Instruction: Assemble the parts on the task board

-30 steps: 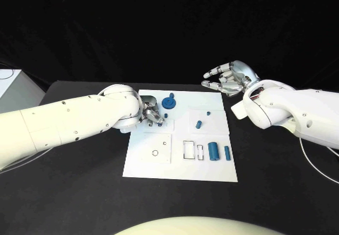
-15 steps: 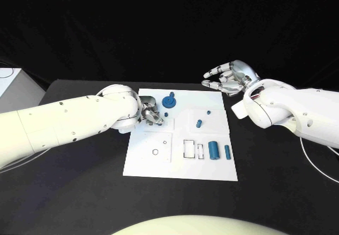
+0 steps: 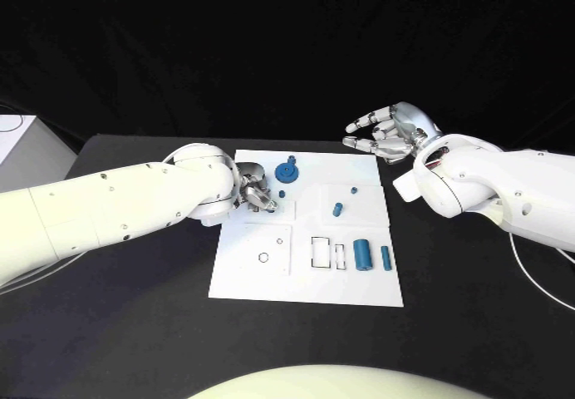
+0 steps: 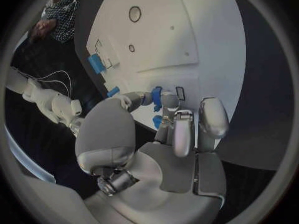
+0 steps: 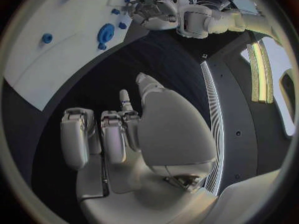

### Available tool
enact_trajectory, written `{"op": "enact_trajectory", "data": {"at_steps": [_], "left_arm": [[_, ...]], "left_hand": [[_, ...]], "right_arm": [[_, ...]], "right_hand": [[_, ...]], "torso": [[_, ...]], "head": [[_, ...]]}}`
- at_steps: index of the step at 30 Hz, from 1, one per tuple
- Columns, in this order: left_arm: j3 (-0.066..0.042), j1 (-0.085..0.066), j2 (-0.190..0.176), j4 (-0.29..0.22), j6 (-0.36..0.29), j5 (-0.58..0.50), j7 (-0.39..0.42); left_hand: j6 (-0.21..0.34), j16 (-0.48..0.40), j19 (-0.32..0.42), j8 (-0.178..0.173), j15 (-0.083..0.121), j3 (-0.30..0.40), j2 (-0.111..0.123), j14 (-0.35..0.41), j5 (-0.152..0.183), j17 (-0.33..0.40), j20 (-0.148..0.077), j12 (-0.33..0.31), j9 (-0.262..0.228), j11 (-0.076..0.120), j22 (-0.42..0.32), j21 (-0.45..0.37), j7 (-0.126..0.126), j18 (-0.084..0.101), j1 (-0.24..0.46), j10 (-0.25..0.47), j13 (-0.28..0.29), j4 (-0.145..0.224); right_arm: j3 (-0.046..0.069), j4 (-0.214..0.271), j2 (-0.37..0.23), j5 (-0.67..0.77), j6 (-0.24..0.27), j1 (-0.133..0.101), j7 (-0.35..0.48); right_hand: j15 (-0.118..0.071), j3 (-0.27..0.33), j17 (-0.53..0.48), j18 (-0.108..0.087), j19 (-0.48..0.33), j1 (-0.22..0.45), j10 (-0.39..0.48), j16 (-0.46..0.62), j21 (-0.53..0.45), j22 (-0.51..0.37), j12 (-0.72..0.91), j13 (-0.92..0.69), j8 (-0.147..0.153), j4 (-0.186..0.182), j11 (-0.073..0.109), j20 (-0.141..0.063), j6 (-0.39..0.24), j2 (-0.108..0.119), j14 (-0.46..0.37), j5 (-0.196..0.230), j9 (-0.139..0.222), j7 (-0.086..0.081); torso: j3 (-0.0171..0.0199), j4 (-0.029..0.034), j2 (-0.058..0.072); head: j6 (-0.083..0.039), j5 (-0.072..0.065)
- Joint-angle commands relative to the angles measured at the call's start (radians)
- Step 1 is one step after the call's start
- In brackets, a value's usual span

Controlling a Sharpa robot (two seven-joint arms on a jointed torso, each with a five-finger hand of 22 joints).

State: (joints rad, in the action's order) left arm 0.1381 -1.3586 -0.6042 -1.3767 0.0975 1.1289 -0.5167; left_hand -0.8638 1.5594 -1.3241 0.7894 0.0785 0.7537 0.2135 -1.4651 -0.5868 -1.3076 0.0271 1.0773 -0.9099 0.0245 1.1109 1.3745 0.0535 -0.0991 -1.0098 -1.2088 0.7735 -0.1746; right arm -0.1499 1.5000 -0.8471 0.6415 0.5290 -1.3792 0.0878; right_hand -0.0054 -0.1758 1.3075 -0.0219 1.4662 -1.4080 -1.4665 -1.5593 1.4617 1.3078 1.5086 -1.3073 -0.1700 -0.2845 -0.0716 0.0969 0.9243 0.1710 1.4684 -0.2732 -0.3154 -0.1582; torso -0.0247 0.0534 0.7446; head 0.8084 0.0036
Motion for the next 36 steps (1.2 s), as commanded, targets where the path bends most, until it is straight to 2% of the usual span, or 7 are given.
{"op": "enact_trajectory", "data": {"at_steps": [1,15,36], "left_arm": [[0.005,0.008,0.004,0.007,0.026,0.009,-0.005],[0.005,0.008,0.03,0.037,0.119,-0.016,-0.011],[0.004,0.007,0.051,0.068,0.136,-0.015,-0.013]], "left_hand": [[-0.013,0.005,-0.01,0.003,0.007,0.225,-0.012,-0.101,-0.005,-0.251,0.0,0.002,-0.001,0.004,0.0,0.005,-0.008,0.005,0.002,-0.002,-0.001,0.228],[-0.019,0.009,-0.014,0.005,0.008,0.218,-0.019,-0.104,0.004,-0.258,-0.001,0.012,-0.003,0.006,0.008,0.008,-0.011,0.007,0.018,-0.018,0.009,0.218],[-0.02,0.009,-0.017,0.005,0.009,0.22,-0.024,-0.104,0.003,-0.259,-0.002,0.013,-0.003,0.008,0.012,0.01,-0.013,0.008,0.017,-0.02,0.01,0.221]], "right_arm": [[0.0,0.0,0.0,0.007,-0.012,0.001,0.001],[0.0,-0.001,0.002,0.008,-0.016,0.001,0.0],[0.0,-0.003,0.004,0.009,-0.022,0.002,-0.001]], "right_hand": [[0.005,-0.004,0.229,-0.01,0.054,0.008,-0.043,0.006,-0.005,0.164,-0.007,-0.207,-0.004,-0.003,-0.005,0.003,-0.006,0.001,0.094,-0.002,0.001,-0.002],[0.005,-0.005,0.228,-0.01,0.053,0.014,-0.043,0.006,-0.008,0.162,-0.006,-0.207,-0.005,-0.003,-0.005,0.003,-0.007,0.0,0.093,0.001,0.001,-0.002],[0.005,-0.005,0.226,-0.011,0.052,0.014,-0.043,0.007,-0.009,0.161,-0.006,-0.207,-0.005,-0.002,-0.004,0.003,-0.007,0.0,0.093,0.0,0.001,-0.002]], "torso": [[0.0001,0.0,0.0],[0.002,-0.0012,0.001],[0.0015,-0.0007,0.0]], "head": [[0.0,0.001],[0.008,0.001],[0.011,0.0]]}}
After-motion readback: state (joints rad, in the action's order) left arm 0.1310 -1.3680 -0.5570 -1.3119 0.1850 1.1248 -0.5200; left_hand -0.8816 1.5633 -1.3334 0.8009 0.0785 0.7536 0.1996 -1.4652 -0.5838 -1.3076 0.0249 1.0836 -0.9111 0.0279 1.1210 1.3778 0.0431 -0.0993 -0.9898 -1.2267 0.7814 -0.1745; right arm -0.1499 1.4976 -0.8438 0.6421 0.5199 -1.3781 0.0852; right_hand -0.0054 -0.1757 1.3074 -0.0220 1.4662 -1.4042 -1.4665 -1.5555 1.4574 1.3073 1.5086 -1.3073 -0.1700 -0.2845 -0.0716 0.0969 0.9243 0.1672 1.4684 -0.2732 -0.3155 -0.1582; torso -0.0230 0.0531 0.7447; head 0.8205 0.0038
